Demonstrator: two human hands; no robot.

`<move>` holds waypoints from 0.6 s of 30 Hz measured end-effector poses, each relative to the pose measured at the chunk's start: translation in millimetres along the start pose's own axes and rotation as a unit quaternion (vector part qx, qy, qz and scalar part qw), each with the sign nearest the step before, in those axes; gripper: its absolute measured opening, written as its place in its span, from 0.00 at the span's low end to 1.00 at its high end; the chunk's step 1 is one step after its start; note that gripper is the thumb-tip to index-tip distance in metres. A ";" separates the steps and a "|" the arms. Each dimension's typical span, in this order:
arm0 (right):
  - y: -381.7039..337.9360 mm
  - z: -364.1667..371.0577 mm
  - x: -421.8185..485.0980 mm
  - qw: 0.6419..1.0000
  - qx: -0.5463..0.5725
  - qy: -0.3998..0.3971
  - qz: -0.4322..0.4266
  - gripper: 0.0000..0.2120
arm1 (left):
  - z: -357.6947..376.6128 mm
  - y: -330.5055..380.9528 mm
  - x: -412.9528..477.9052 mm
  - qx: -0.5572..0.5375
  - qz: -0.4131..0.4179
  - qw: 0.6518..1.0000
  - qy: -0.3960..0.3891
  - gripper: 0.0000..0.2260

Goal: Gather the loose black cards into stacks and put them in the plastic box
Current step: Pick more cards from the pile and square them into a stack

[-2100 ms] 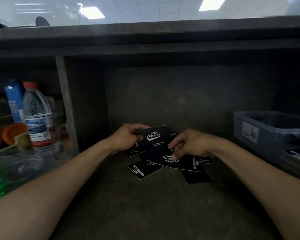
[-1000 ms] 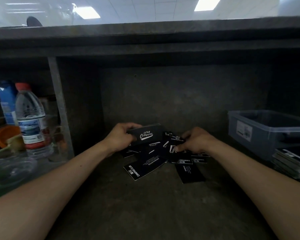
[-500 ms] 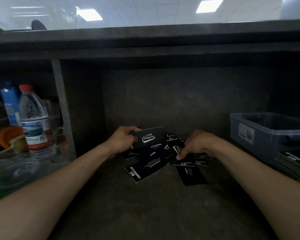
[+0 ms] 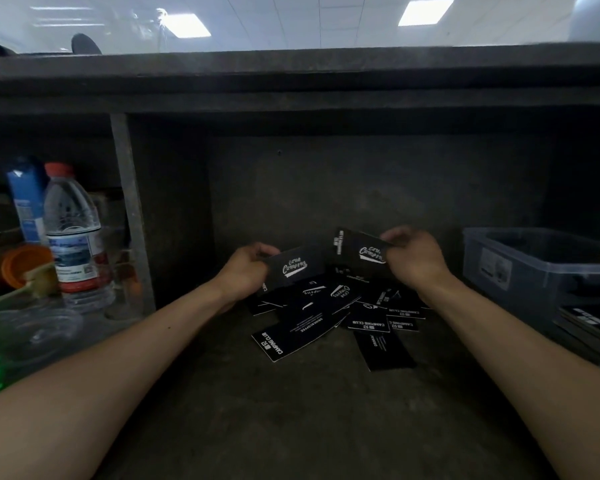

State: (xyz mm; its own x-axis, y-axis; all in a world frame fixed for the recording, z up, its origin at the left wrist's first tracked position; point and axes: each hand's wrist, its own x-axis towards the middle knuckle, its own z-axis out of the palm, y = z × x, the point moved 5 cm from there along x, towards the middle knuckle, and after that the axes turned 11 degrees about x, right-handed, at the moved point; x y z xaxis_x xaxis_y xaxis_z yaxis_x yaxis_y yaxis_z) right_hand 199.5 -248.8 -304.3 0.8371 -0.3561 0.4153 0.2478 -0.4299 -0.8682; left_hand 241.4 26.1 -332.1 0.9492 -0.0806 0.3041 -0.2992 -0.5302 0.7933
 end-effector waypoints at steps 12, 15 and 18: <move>18.2 39.7 -12.1 0.988 0.029 -0.149 -0.022 0.25 | 6.7 4.4 -1.5 0.046 0.071 0.996 -0.030 0.13; 15.8 45.8 -21.7 0.948 -0.086 -0.307 -0.026 0.19 | 0.9 -3.0 5.4 0.003 0.028 1.000 0.002 0.16; 1.4 40.2 -28.6 0.918 -0.146 -0.367 -0.033 0.18 | 4.7 -6.3 5.9 0.017 0.025 0.999 -0.022 0.15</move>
State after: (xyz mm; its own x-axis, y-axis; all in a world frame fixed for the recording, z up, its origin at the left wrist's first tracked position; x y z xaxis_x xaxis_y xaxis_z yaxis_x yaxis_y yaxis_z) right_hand 195.5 -205.8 -328.3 0.9547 0.2876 0.0760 0.2579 -0.6727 -0.6936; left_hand 249.4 24.9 -337.8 0.9370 -0.1443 0.3181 -0.3428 -0.5537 0.7589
